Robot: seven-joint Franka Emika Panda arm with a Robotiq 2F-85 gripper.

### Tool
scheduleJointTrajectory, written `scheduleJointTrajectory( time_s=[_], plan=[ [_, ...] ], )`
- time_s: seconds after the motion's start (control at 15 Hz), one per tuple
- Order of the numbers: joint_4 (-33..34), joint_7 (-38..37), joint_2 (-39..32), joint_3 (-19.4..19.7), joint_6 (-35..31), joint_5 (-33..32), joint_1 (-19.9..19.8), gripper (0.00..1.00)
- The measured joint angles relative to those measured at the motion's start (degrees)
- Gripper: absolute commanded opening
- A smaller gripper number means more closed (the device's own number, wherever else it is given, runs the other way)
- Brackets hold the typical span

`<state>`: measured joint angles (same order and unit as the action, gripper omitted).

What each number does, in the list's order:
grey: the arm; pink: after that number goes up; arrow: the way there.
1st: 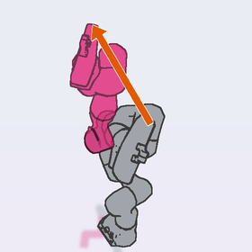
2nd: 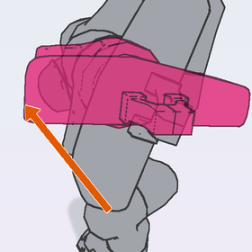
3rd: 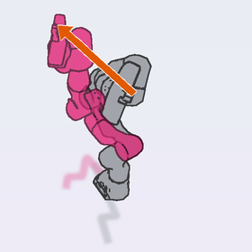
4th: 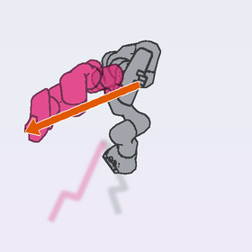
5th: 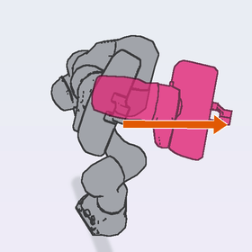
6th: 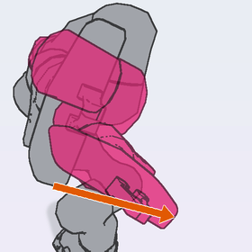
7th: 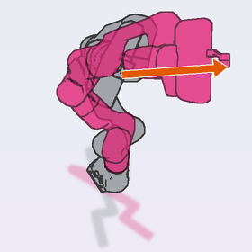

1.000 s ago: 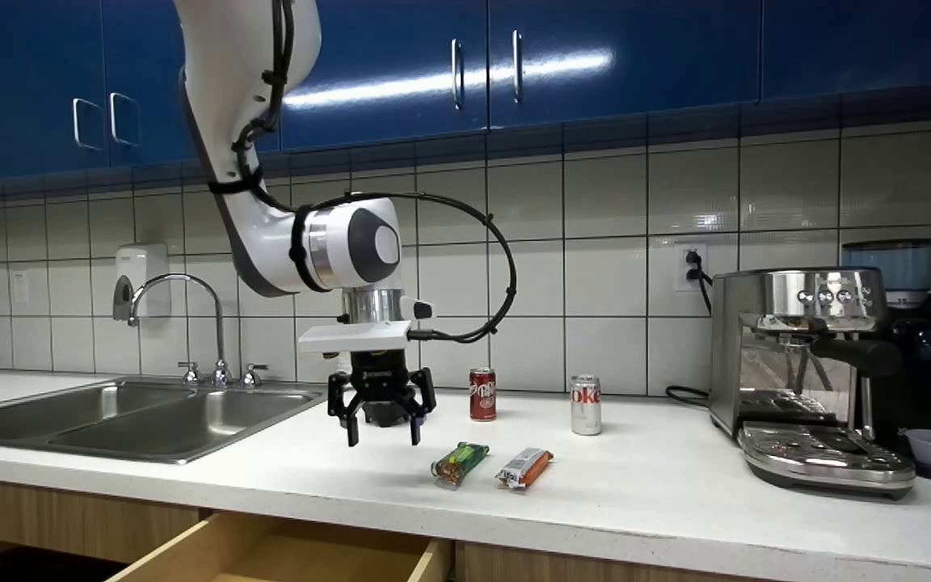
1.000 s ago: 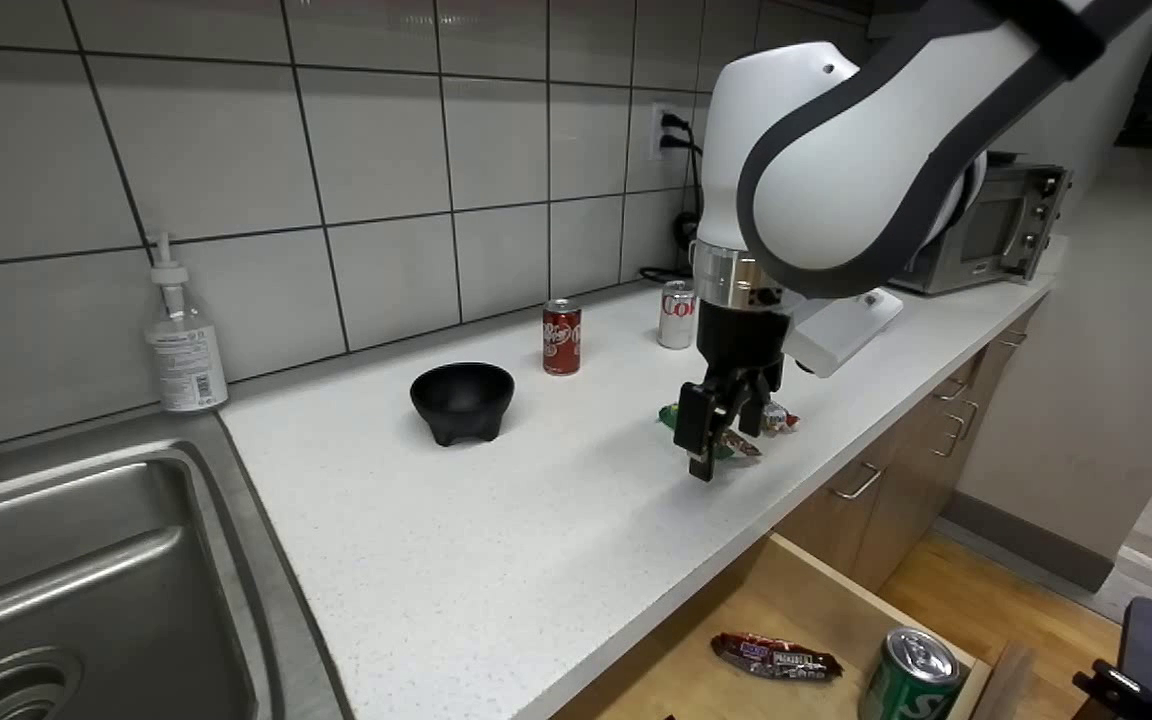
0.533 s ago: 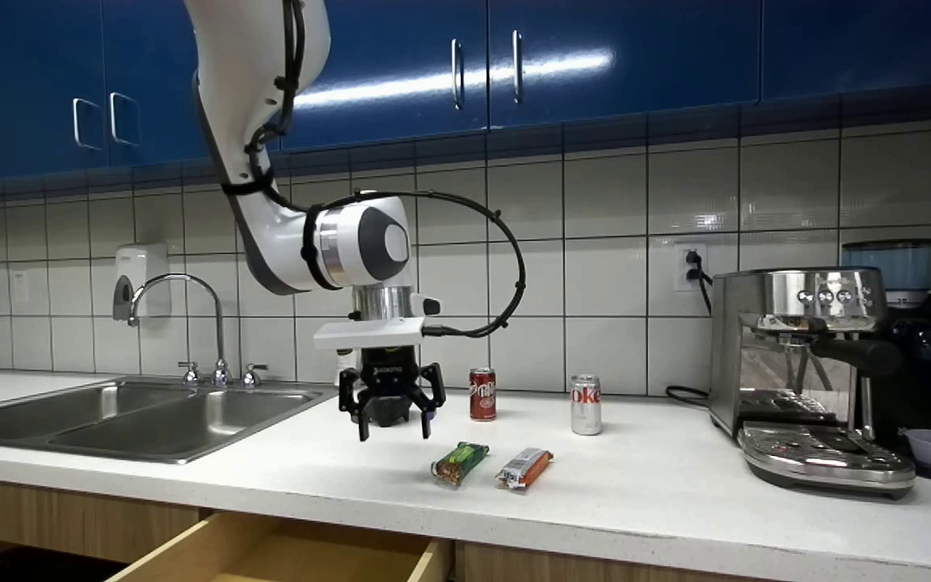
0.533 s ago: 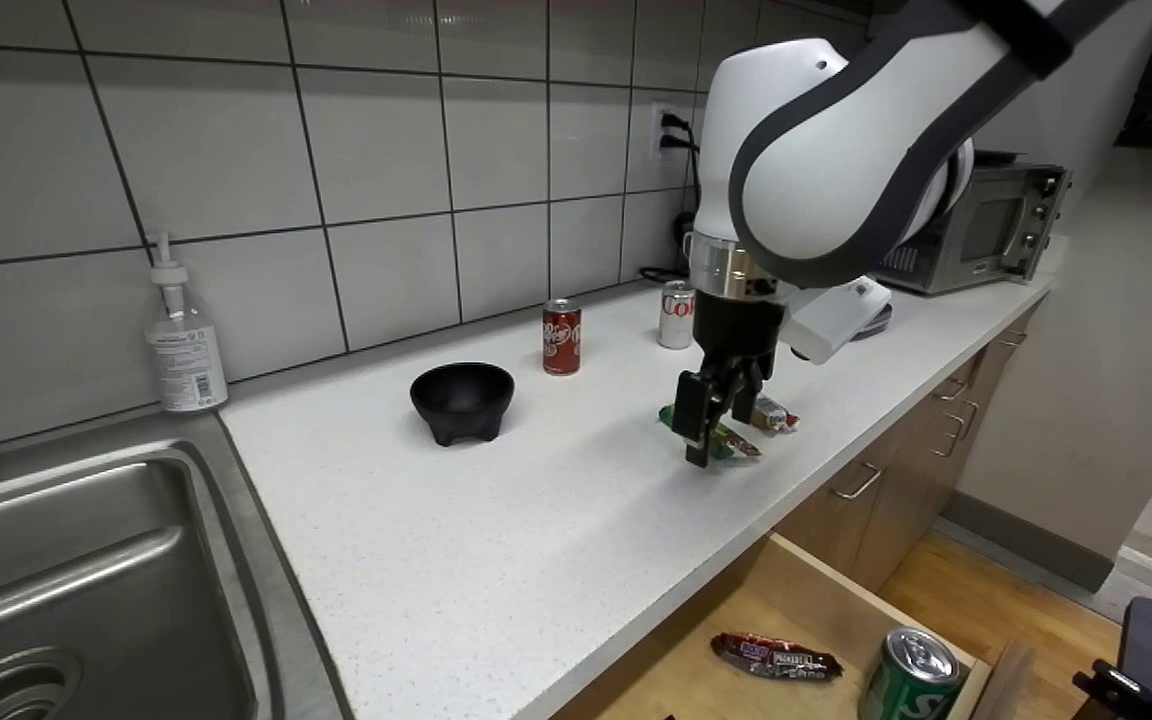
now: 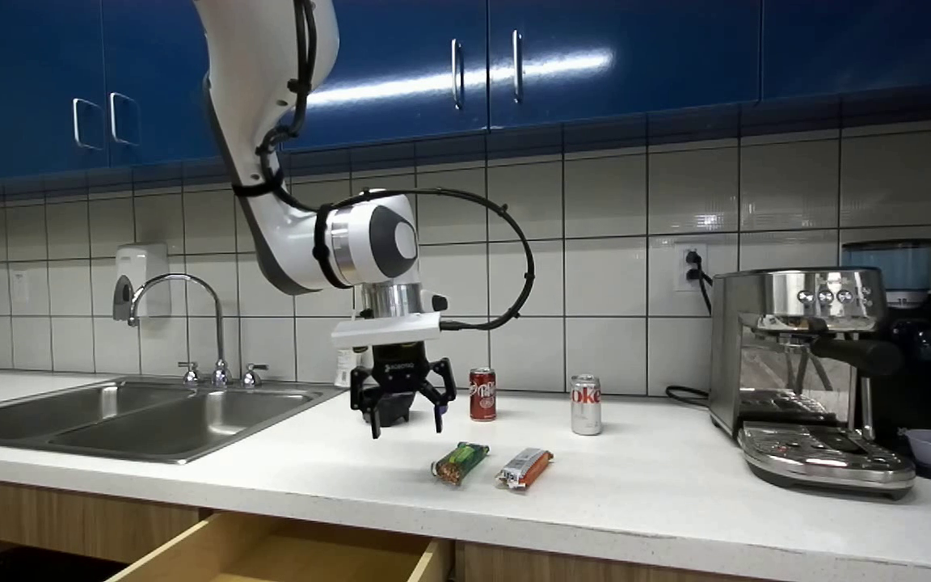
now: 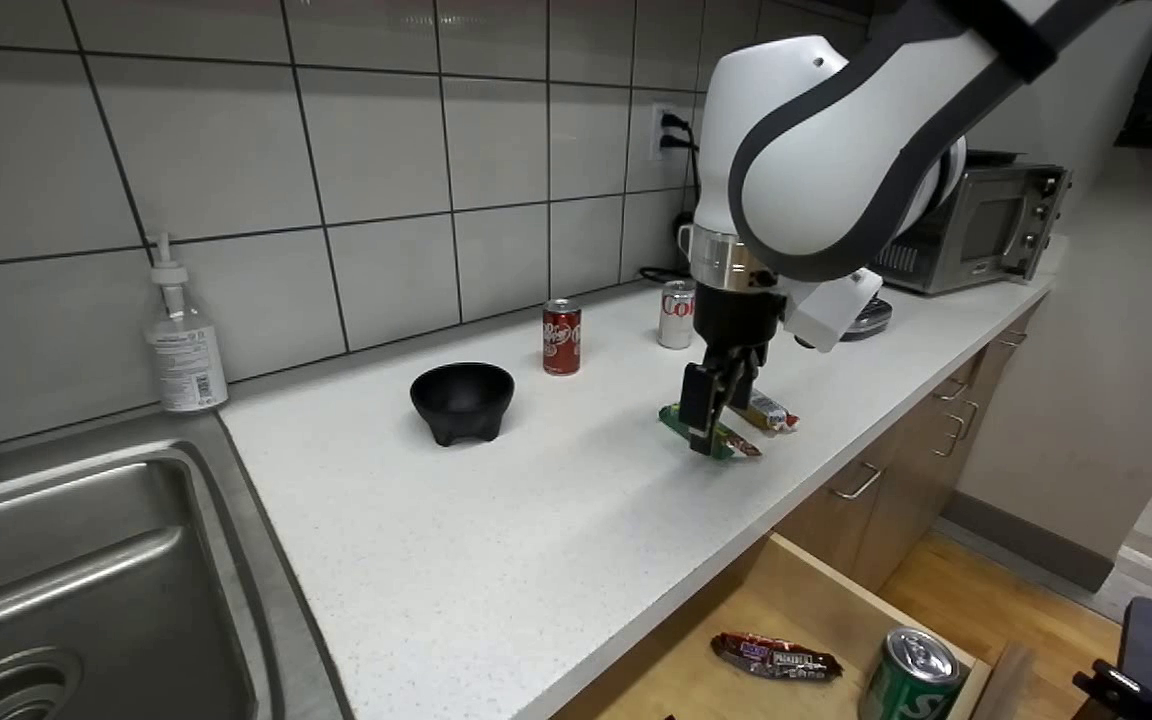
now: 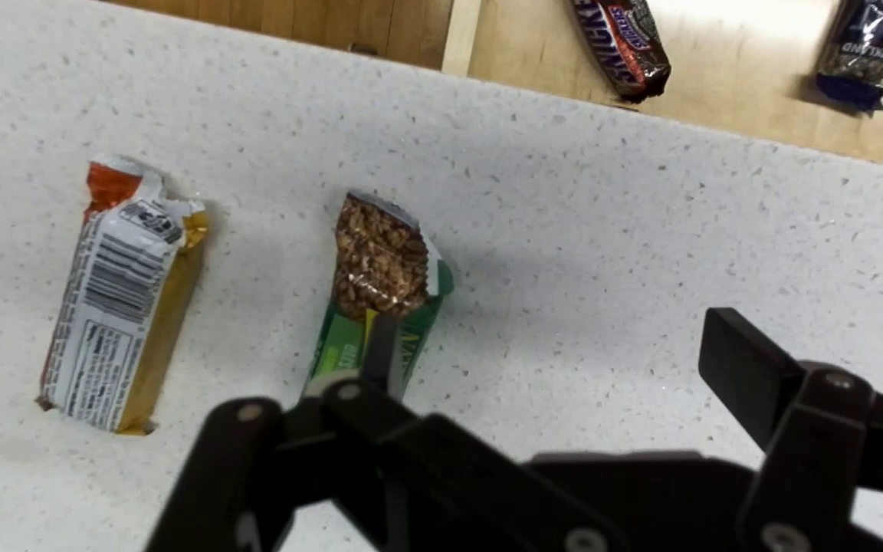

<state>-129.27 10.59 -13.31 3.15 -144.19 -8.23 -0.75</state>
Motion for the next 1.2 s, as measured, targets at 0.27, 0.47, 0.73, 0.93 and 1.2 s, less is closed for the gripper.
scheduleJointTrajectory(
  time_s=[0.27,0.47,0.73,0.93,1.2],
  plan=[
    [1.31,0.56,-1.3,0.94,0.0,-1.7,-0.66,1.0],
    [2.64,1.23,-2.74,1.4,0.0,-1.65,-2.18,1.0],
    [4.92,2.37,-4.84,1.55,0.0,-1.14,-4.86,1.0],
    [6.69,3.62,-6.69,1.55,0.01,-0.08,-6.21,1.0],
    [9.54,5.94,-9.83,1.07,0.04,2.55,-6.83,1.0]
  ],
)
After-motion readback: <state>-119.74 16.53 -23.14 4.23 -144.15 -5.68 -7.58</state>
